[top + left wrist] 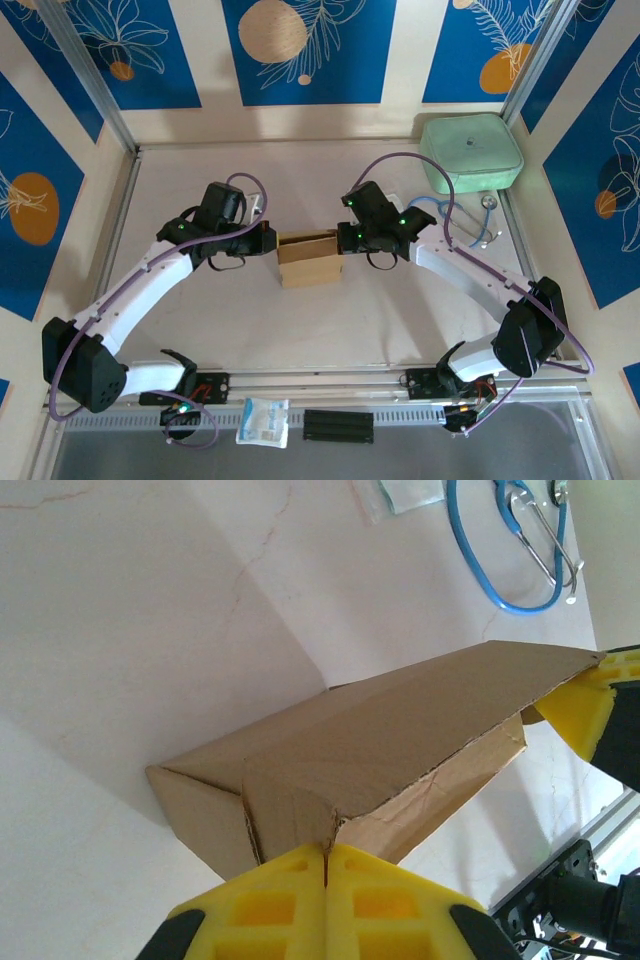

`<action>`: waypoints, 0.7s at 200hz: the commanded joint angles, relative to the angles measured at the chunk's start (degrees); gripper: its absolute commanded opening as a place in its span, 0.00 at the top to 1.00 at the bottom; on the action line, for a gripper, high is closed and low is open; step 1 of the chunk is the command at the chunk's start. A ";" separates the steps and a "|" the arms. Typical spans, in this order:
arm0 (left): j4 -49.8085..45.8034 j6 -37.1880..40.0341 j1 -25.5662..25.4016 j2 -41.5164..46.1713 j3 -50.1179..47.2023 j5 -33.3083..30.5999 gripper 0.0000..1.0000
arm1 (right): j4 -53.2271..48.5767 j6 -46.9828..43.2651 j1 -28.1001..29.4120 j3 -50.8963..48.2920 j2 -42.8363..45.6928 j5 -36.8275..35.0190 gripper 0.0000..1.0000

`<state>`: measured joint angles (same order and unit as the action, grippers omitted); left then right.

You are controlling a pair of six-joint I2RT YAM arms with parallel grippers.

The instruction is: Fold the paper box

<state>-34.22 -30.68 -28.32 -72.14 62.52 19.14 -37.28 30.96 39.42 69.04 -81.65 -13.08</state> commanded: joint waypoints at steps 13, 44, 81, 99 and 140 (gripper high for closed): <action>3.81 -4.43 -0.55 -0.44 -0.90 3.68 0.98 | -4.70 0.79 1.19 -0.06 -2.12 0.96 1.00; 6.49 -7.31 -0.47 -0.23 -1.70 5.98 1.00 | -4.91 0.78 1.34 -0.10 -2.29 0.71 1.00; 8.71 -10.20 -0.34 -0.41 -2.78 7.24 1.00 | -5.04 0.60 1.45 -0.17 -2.17 0.56 1.00; 8.74 -10.76 -0.23 -0.37 -2.94 7.03 1.00 | -5.01 0.59 1.62 -0.23 -1.97 0.21 1.00; 4.82 -6.68 -0.33 -0.93 -2.54 3.95 0.94 | -5.03 0.52 1.89 -0.21 -1.78 -0.76 1.00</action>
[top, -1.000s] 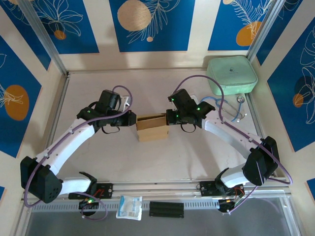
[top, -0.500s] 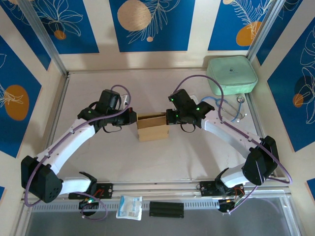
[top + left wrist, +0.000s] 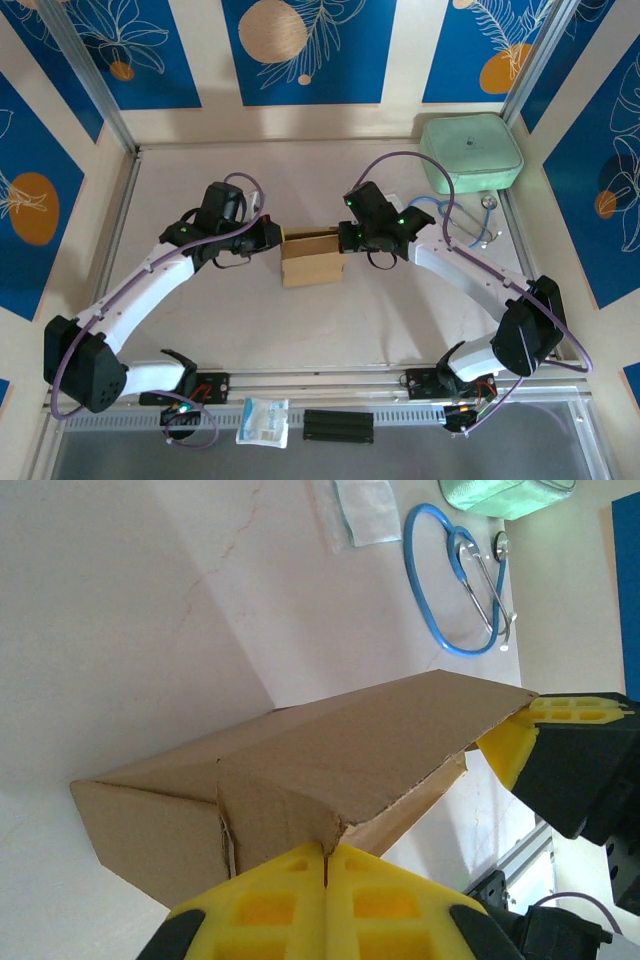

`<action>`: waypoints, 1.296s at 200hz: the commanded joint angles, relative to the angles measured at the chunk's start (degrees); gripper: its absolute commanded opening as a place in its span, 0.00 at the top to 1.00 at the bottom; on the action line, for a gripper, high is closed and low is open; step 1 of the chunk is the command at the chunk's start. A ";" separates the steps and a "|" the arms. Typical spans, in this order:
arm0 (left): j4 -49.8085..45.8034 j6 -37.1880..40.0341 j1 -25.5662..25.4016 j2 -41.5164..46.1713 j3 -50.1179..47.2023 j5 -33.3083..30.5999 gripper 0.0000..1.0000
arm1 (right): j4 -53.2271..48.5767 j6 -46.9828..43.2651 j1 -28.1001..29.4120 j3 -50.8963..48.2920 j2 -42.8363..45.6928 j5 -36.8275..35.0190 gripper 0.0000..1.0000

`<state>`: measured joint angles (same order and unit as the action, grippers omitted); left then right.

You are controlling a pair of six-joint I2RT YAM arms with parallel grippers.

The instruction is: Fold the paper box

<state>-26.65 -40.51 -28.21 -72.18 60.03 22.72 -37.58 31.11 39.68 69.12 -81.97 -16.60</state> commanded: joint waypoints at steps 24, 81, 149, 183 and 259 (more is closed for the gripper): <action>-11.91 10.20 -0.45 -1.31 1.73 -9.45 0.85 | -4.91 0.10 1.89 -0.20 -1.46 2.41 1.00; -14.37 12.83 -0.43 -2.51 3.38 -9.73 0.74 | -4.63 0.03 2.06 0.38 -2.02 2.45 1.00; -11.38 13.02 -0.45 -4.84 4.13 -9.22 0.68 | -4.87 -0.18 2.44 0.84 -2.49 2.71 1.00; -10.96 12.13 -0.45 -4.28 4.27 -8.55 0.79 | -4.92 0.12 2.96 0.85 -2.82 1.46 1.00; -11.56 11.71 -0.44 -3.36 5.45 -7.54 0.94 | -7.76 -1.43 6.61 2.07 -5.42 -6.40 1.00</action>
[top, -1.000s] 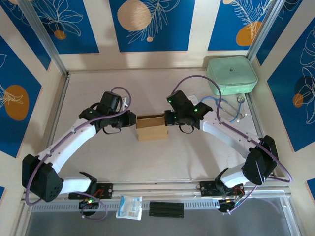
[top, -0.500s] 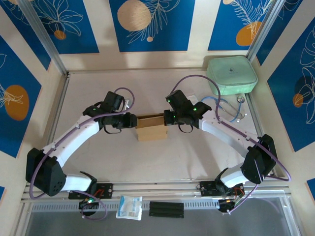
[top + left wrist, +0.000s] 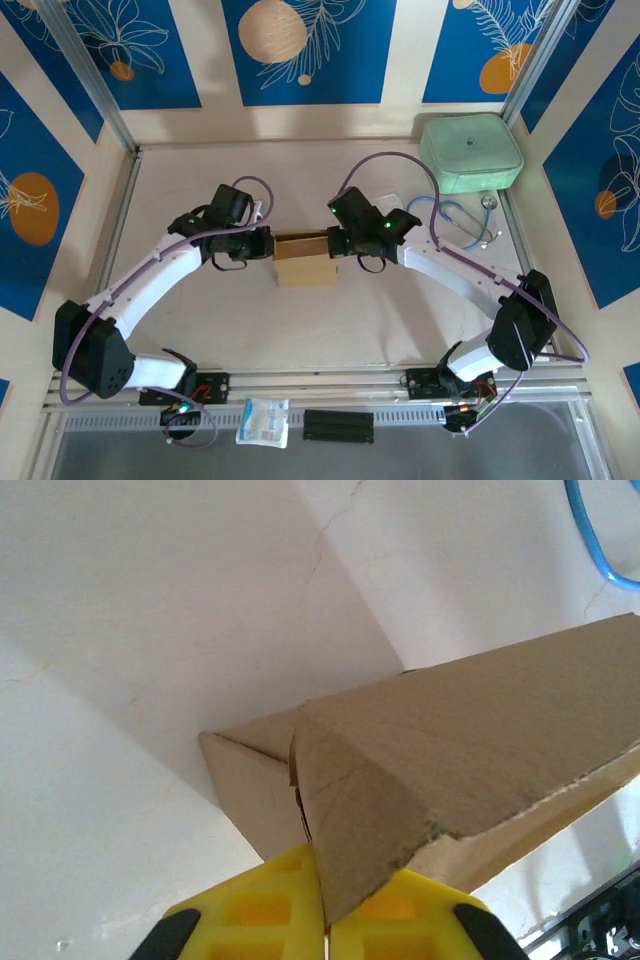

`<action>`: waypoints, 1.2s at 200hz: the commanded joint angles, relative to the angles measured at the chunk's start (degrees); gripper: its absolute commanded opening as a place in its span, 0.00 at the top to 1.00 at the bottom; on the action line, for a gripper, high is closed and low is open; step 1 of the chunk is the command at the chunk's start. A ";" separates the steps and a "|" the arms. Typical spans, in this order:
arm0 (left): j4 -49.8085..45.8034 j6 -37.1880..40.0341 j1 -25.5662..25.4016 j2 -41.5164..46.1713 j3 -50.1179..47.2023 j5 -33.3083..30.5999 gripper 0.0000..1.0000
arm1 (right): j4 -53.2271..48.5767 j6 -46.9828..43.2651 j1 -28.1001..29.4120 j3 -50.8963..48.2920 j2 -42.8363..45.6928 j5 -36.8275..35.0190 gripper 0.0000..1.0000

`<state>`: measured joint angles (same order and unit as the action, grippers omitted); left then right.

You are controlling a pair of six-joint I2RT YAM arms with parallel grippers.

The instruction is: Fold the paper box

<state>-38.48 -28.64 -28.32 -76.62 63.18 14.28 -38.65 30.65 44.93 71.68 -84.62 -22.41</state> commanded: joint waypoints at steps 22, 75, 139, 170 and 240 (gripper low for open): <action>-0.27 0.18 -0.29 1.21 2.80 1.01 0.93 | -7.34 -1.38 2.03 -0.14 -3.67 -1.82 1.00; -2.12 1.56 -0.33 1.86 3.80 -1.40 0.82 | -8.03 -1.47 2.97 0.16 -3.73 -4.14 1.00; -1.31 0.93 -0.33 1.27 3.93 -0.40 0.93 | -8.24 -1.67 3.58 0.81 -4.02 -5.00 1.00; -2.09 -0.79 0.14 2.15 5.25 -0.25 0.99 | -9.08 -1.82 4.76 1.08 -5.24 -7.84 1.00; -0.54 -6.28 4.26 2.89 5.12 6.61 1.00 | -13.05 -3.47 9.71 3.73 -9.54 -19.26 1.00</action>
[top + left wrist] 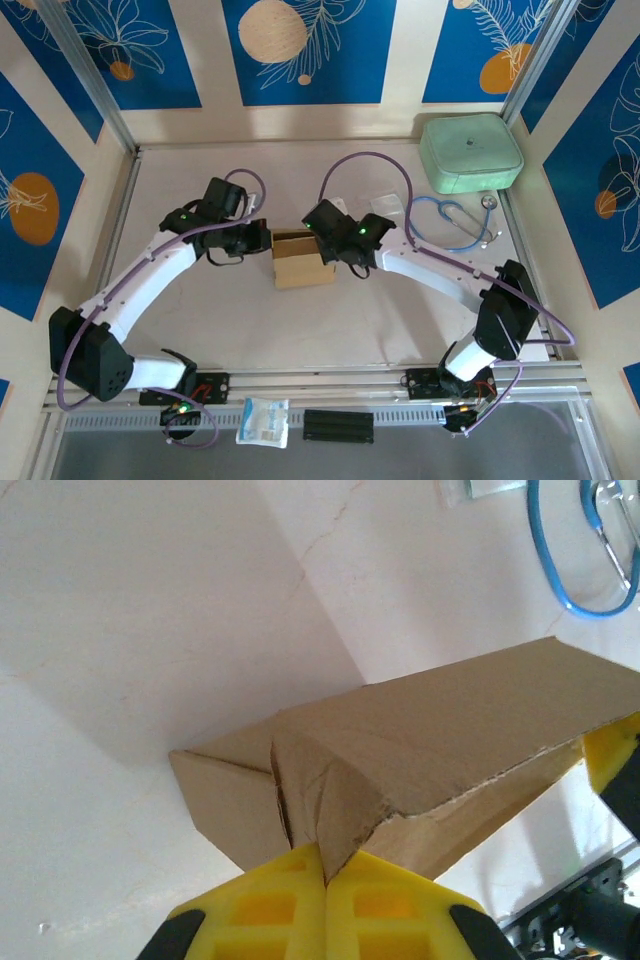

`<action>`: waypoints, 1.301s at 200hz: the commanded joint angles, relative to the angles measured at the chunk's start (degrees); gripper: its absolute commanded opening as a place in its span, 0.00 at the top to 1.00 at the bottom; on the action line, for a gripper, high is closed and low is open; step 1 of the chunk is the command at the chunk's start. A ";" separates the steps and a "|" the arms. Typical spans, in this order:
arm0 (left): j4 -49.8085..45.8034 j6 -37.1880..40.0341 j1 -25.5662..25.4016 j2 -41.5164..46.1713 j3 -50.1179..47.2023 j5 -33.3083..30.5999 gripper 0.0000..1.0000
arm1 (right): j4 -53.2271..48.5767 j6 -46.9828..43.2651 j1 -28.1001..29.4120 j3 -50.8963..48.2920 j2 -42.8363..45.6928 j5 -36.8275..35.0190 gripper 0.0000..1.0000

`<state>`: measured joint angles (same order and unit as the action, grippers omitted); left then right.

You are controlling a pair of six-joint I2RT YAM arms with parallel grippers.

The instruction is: Fold the paper box

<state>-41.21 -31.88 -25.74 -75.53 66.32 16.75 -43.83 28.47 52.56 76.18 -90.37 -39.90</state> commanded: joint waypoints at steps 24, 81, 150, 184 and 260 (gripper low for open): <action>3.31 -5.09 2.78 1.87 0.92 6.18 1.00 | -9.00 -1.43 3.87 0.19 -5.48 -5.32 1.00; 5.20 -6.49 3.15 1.62 -0.56 9.23 1.00 | -9.27 -2.04 5.01 1.95 -7.24 -6.68 0.97; 3.69 -8.46 4.77 1.26 0.75 9.16 1.00 | -9.78 -2.28 5.09 2.26 -8.22 -7.30 0.98; 7.78 -12.01 7.19 1.61 -1.33 13.04 1.00 | -9.87 -2.21 5.09 2.22 -8.09 -7.33 0.99; 11.44 -14.20 9.26 1.83 -3.18 17.17 1.00 | -9.95 -2.28 5.19 1.96 -8.09 -7.65 0.99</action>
<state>-33.63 -45.04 -17.74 -75.42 63.13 30.55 -48.90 27.20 57.32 79.92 -95.59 -51.53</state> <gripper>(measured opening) 0.054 0.048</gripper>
